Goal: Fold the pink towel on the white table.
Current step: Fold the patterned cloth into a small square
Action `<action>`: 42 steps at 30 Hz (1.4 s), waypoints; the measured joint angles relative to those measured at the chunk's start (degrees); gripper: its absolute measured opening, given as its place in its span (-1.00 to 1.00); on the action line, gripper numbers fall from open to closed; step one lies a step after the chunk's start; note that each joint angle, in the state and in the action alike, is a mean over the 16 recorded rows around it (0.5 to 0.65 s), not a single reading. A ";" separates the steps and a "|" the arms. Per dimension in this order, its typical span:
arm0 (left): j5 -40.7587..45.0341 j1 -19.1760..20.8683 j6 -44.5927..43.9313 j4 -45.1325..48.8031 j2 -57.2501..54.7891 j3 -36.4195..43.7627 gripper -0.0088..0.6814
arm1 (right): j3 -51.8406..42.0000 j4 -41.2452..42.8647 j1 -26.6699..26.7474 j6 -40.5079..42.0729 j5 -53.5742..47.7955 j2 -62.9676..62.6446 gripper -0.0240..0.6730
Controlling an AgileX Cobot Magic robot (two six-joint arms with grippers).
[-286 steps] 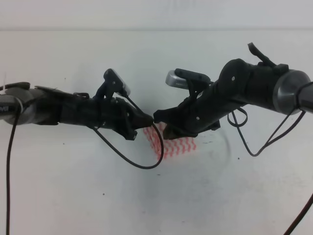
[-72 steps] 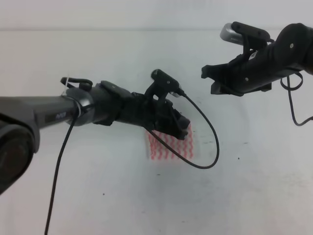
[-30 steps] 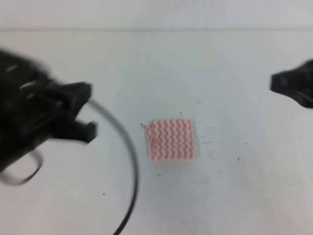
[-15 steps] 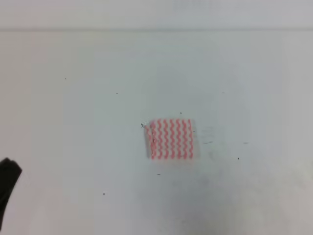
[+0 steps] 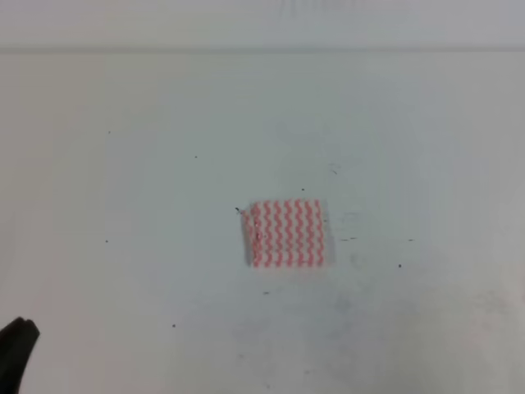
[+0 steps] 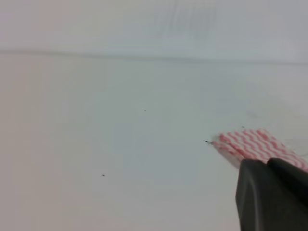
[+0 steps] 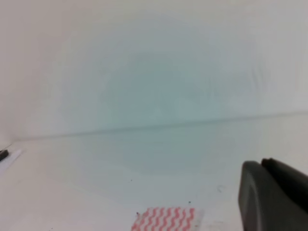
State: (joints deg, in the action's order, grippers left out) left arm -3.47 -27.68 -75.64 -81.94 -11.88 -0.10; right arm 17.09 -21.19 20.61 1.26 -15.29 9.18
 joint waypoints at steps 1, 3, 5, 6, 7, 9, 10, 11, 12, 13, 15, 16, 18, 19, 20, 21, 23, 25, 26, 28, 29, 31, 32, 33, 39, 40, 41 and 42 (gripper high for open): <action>-0.70 0.00 0.01 0.01 0.00 0.37 -0.99 | -1.22 -0.02 0.00 0.31 1.49 -0.62 -0.98; -2.04 0.00 0.02 0.03 -0.06 0.96 -0.99 | -3.62 -0.07 0.01 0.89 4.14 -1.58 -0.98; -2.96 0.00 0.03 -0.01 0.00 1.24 -0.99 | -5.88 -0.07 0.01 1.45 6.16 -2.12 -0.98; -3.28 0.00 0.05 -0.02 0.00 1.34 -0.99 | -6.87 -0.10 0.01 1.70 6.89 -2.26 -0.98; -3.50 0.00 0.07 -0.03 0.00 1.40 -0.99 | -7.79 -0.09 0.01 1.79 7.24 -2.36 -0.98; -3.82 0.00 0.09 -0.01 -0.06 1.47 -0.99 | -9.53 -0.06 0.01 1.90 8.03 -2.45 -0.98; -3.85 0.00 0.11 -0.01 -0.06 1.47 -0.99 | -10.31 -0.04 0.01 1.92 8.45 -2.46 -0.98; -3.92 0.01 0.11 0.03 -0.11 1.54 -0.99 | -11.04 -0.02 0.01 1.93 8.85 -2.46 -0.98; -3.93 0.01 0.12 0.02 -0.11 1.54 -0.99 | -11.71 -0.03 0.01 1.93 9.20 -2.46 -0.98; -3.94 0.01 0.13 0.02 -0.11 1.54 -0.99 | -12.38 -0.02 0.01 1.94 9.51 -2.46 -0.98; -3.98 0.01 0.16 0.00 -0.11 1.54 -0.99 | -13.52 -0.01 0.01 1.95 10.06 -2.46 -0.98; -4.00 0.01 0.17 0.00 -0.11 1.54 -0.99 | -14.02 0.00 0.01 1.95 10.32 -2.46 -0.98; -4.03 0.00 0.15 0.00 -0.06 1.54 -0.99 | -14.88 -0.03 0.01 1.95 10.85 -2.52 -0.98; -4.07 0.00 0.15 0.00 -0.06 1.54 -0.99 | -15.24 -0.06 0.00 1.95 11.12 -2.58 -0.98; -4.14 0.01 0.15 0.04 -0.11 1.61 -0.99 | -15.55 -0.08 -0.01 1.95 11.38 -2.64 -0.98; -4.17 0.01 0.14 0.04 -0.11 1.61 -0.99 | -15.79 -0.09 -0.01 1.95 11.75 -2.64 -0.98; -4.24 0.00 0.14 0.04 -0.06 1.61 -0.99 | -16.17 -0.02 -0.01 1.95 12.42 -2.69 -0.98; -4.31 0.00 0.16 0.04 0.00 1.61 -0.99 | -16.37 0.31 -0.02 1.96 12.87 -2.75 -0.98; -4.35 0.00 0.17 0.04 0.00 1.61 -0.99 | -16.50 0.60 -0.02 1.96 13.18 -2.75 -0.98; -4.42 0.00 0.19 0.04 0.00 1.61 -0.99 | -16.65 1.15 -0.04 1.96 13.50 -2.87 -0.98; -4.42 0.00 0.20 0.00 0.06 1.54 -0.99 | -16.72 1.44 -0.05 1.97 13.67 -2.95 -0.98; -4.47 0.00 0.23 0.00 0.06 1.54 -0.99 | -16.96 2.19 -0.64 1.98 13.94 -3.11 -0.98; -4.45 0.00 0.24 -0.05 0.06 1.47 -0.99 | -17.02 2.55 -1.15 1.99 14.05 -3.22 -0.98; -4.46 0.00 0.26 -0.05 0.00 1.47 -0.99 | -17.17 2.96 -2.01 2.00 14.14 -3.24 -0.98; -4.43 -0.01 0.32 -0.19 0.11 1.26 -0.99 | -17.85 6.23 -8.06 2.04 12.85 -5.07 -0.98; -4.40 -0.01 0.32 -0.24 0.17 1.19 -0.99 | -17.97 6.84 -9.10 2.05 12.40 -5.55 -0.98; -4.41 -0.01 0.32 -0.24 0.11 1.19 -0.99 | -17.98 7.19 -10.15 2.06 11.89 -6.04 -0.98; -4.39 -0.01 0.31 -0.29 0.17 1.12 -0.99 | -17.92 7.53 -11.19 2.06 11.19 -6.52 -0.98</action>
State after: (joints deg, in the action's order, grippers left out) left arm -7.85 -27.70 -75.32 -82.23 -11.71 1.02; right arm -0.83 -13.65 9.41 3.32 -4.10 2.66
